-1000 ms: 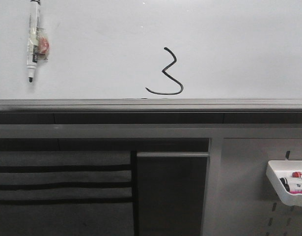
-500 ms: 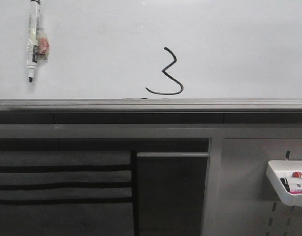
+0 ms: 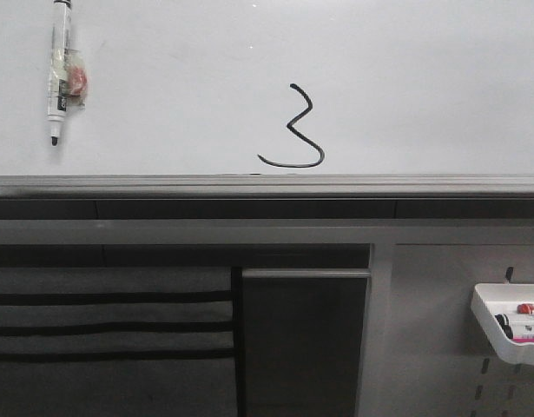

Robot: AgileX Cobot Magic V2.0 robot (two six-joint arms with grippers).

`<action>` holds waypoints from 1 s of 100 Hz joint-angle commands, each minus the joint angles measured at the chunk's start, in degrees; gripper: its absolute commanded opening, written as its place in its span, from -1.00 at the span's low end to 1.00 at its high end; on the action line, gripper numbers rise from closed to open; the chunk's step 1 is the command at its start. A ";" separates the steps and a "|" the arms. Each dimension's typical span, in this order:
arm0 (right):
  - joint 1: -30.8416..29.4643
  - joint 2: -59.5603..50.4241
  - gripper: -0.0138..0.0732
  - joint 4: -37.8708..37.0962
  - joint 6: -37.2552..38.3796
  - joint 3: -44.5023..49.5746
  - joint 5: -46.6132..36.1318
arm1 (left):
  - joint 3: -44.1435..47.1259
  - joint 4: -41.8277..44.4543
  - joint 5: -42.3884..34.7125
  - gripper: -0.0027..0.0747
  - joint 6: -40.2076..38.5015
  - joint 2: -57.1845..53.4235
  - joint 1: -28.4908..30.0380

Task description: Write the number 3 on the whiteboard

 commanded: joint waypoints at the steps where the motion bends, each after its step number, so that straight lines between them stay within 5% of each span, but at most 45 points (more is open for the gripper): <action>1: -0.48 0.11 -0.85 -0.04 -0.58 -1.39 -4.84 | 2.00 -0.46 -3.30 -0.98 -0.53 -4.42 2.14; 17: -0.48 0.11 -0.85 -0.04 -0.58 -1.39 -4.84 | 7.99 -0.46 -3.71 -0.98 -0.53 -12.76 4.88; 100: -0.48 0.40 -0.85 -0.04 -0.58 -1.39 -4.88 | 8.27 -0.56 -1.47 -0.98 -0.53 -12.29 4.89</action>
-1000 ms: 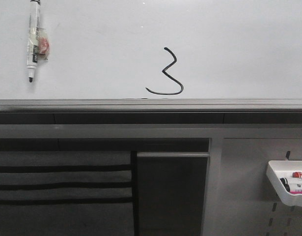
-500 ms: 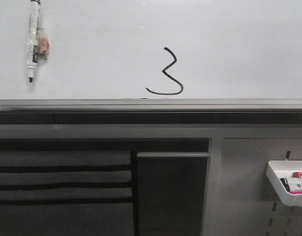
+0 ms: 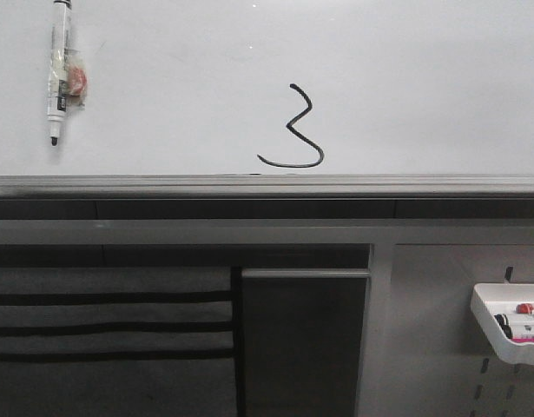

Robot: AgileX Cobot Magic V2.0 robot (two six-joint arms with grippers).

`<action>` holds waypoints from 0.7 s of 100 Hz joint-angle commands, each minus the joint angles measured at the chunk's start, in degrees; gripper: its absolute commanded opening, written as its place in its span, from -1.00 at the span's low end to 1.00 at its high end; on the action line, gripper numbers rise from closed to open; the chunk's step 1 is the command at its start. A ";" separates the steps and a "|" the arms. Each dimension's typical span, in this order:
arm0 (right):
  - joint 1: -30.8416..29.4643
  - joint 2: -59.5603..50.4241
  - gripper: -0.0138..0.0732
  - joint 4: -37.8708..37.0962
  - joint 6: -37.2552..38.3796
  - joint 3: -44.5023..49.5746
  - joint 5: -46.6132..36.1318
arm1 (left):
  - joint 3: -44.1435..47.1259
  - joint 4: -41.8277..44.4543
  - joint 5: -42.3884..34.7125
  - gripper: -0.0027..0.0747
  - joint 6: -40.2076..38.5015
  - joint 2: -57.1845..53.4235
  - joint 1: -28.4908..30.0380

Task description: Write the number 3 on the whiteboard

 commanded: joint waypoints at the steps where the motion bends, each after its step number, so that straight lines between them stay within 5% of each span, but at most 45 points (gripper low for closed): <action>1: -0.48 0.40 -0.85 -0.04 -0.58 -1.51 -4.84 | 0.11 -0.43 -4.06 -0.98 -0.53 -1.75 0.07; 29: -1.77 -3.14 -0.85 -0.04 -0.58 1.06 -5.67 | 0.11 -0.43 -4.06 -0.98 -0.53 -1.75 0.07; 70: -19.14 -25.24 -0.85 1.14 -0.58 24.65 -6.17 | 0.11 -0.43 -4.06 -0.98 -0.53 -1.75 0.07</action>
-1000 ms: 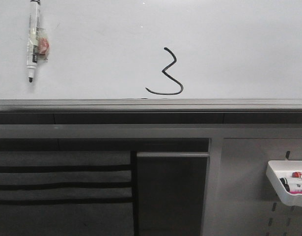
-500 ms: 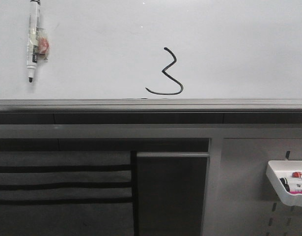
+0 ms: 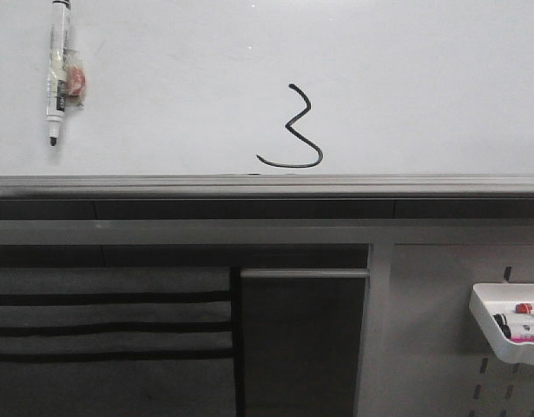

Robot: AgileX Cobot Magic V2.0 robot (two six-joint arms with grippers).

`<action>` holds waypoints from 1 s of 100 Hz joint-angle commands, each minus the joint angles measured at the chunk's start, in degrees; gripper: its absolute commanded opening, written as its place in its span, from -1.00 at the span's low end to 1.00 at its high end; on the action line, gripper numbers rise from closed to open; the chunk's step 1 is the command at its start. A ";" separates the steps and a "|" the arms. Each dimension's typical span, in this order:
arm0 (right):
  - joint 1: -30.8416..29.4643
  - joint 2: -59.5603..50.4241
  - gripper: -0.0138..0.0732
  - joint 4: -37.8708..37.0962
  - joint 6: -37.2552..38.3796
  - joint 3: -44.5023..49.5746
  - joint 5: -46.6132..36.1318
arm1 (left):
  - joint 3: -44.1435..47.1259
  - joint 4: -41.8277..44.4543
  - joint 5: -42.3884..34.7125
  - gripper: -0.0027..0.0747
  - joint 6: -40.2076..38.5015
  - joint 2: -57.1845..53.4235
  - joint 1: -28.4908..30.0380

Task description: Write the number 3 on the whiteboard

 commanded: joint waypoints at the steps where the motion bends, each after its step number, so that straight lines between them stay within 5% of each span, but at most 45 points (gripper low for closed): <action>1: -2.82 -2.63 -0.85 0.42 -0.58 3.08 -5.06 | 0.11 -0.43 -4.15 -0.98 -0.53 -1.75 0.03; 41: -3.68 -5.62 -0.85 1.50 3.83 11.04 -12.70 | 0.11 -0.43 -4.15 -0.98 -0.53 -1.75 0.03; 58: -3.45 -5.62 -0.85 -16.22 22.85 11.04 -15.24 | 0.11 -0.43 -4.15 -0.98 -0.53 -1.75 0.03; 100: -3.45 -5.62 -0.85 -16.07 22.85 11.04 -16.38 | 0.11 -0.43 -4.15 -0.98 -0.53 -1.75 0.03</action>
